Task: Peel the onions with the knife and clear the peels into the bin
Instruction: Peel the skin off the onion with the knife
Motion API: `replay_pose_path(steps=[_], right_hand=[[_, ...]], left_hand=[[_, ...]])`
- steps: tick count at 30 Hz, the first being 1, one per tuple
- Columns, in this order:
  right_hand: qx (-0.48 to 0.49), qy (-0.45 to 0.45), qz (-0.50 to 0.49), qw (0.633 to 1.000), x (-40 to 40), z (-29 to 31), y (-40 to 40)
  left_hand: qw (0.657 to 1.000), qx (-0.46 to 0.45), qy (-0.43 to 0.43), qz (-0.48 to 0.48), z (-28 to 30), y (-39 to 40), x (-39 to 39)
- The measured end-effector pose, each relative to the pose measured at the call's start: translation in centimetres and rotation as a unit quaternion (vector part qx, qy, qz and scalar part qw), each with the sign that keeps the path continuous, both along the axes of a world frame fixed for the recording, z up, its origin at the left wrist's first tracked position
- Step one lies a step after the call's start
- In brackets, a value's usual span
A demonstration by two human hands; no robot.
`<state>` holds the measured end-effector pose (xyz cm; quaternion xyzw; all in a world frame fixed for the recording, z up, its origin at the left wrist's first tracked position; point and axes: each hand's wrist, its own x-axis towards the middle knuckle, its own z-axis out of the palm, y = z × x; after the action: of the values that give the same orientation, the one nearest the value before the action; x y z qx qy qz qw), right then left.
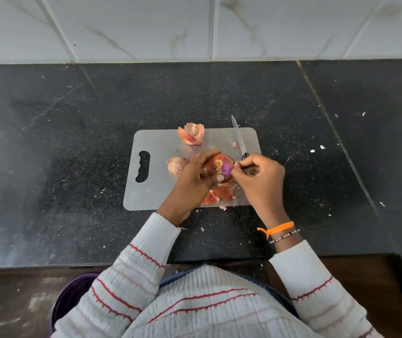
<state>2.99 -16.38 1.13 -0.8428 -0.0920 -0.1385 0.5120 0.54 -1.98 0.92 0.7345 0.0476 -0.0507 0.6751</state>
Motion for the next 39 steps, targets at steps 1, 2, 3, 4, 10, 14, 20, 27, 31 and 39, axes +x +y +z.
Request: replay_pose_path(steps=[1, 2, 3, 4, 10, 14, 20, 27, 31, 39], right_hand=[[0.000, 0.005, 0.000, 1.000, 0.09, -0.13, -0.06], [0.006, 0.013, 0.003, 1.000, 0.11, -0.19, -0.14], [0.018, 0.026, 0.005, 0.999, 0.09, -0.23, -0.23], [0.034, 0.043, 0.008, 0.998, 0.01, -0.19, -0.31], [0.063, 0.045, 0.013, 0.997, -0.45, 0.21, 0.04], [0.070, 0.041, 0.005, 0.997, -0.39, 0.05, 0.04], [0.084, 0.044, 0.005, 0.995, -0.14, 0.00, -0.27], [0.090, 0.059, 0.009, 0.994, -0.28, 0.02, 0.03], [0.079, 0.051, 0.012, 0.996, -0.17, 0.11, -0.06], [0.053, 0.000, -0.024, 0.998, 0.05, -0.43, -0.09]], left_hand=[[1.000, 0.000, 0.002, 0.000, -0.02, 0.03, 0.02], [1.000, -0.002, 0.007, 0.002, -0.02, 0.09, 0.02], [1.000, -0.005, 0.011, 0.005, 0.04, 0.15, 0.02], [1.000, -0.009, 0.014, 0.010, 0.12, 0.16, 0.01], [1.000, -0.007, 0.008, 0.029, 0.49, -0.04, -0.08], [1.000, 0.017, -0.004, 0.023, 0.47, -0.07, -0.10], [0.999, 0.028, -0.020, 0.018, 0.65, 0.00, -0.18], [0.998, 0.046, -0.029, 0.021, 0.72, 0.04, -0.07], [0.996, 0.074, -0.038, 0.014, 0.52, -0.03, 0.03], [0.997, 0.071, -0.034, -0.001, 0.39, -0.28, 0.11]])
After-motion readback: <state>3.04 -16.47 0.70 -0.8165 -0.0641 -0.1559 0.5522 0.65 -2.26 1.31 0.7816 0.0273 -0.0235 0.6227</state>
